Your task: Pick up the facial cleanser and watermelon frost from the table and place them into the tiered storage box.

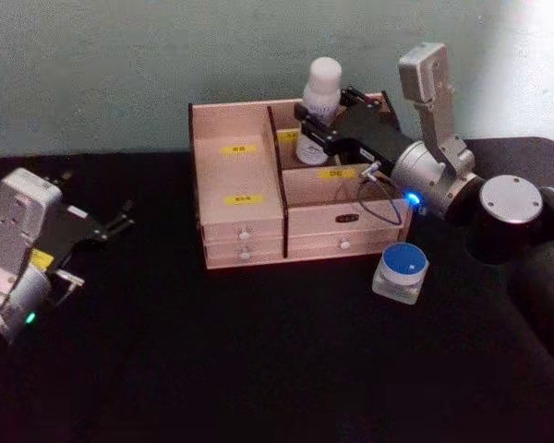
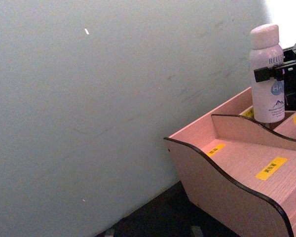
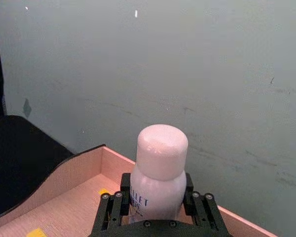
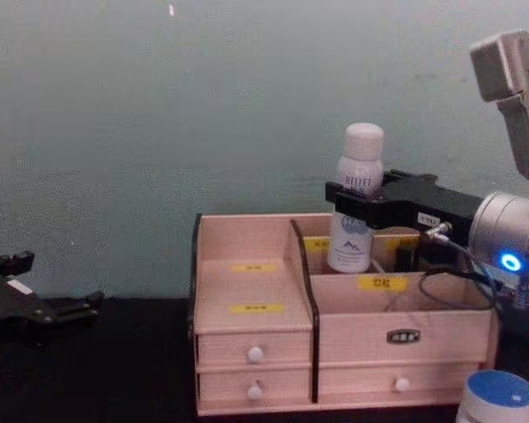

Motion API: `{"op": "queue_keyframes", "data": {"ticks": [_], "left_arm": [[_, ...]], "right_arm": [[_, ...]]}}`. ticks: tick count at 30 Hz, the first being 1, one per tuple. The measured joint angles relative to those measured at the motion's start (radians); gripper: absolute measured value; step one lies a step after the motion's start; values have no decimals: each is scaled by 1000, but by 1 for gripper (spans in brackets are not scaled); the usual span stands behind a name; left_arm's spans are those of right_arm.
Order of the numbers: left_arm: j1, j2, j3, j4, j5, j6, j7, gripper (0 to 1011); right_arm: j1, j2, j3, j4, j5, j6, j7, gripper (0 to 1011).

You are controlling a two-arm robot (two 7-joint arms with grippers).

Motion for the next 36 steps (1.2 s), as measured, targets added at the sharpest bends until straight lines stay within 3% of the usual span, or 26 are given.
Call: {"op": "queue_keyframes", "data": {"ticks": [13,36], "left_arm": [[0,0,0,0,0,0,0,1001],[0,0,0,0,0,0,0,1001]], "right_arm": [[13,-13,4,38,-9,-4,7,593],[63,-46,2,164,-29,-21,28,593]]}}
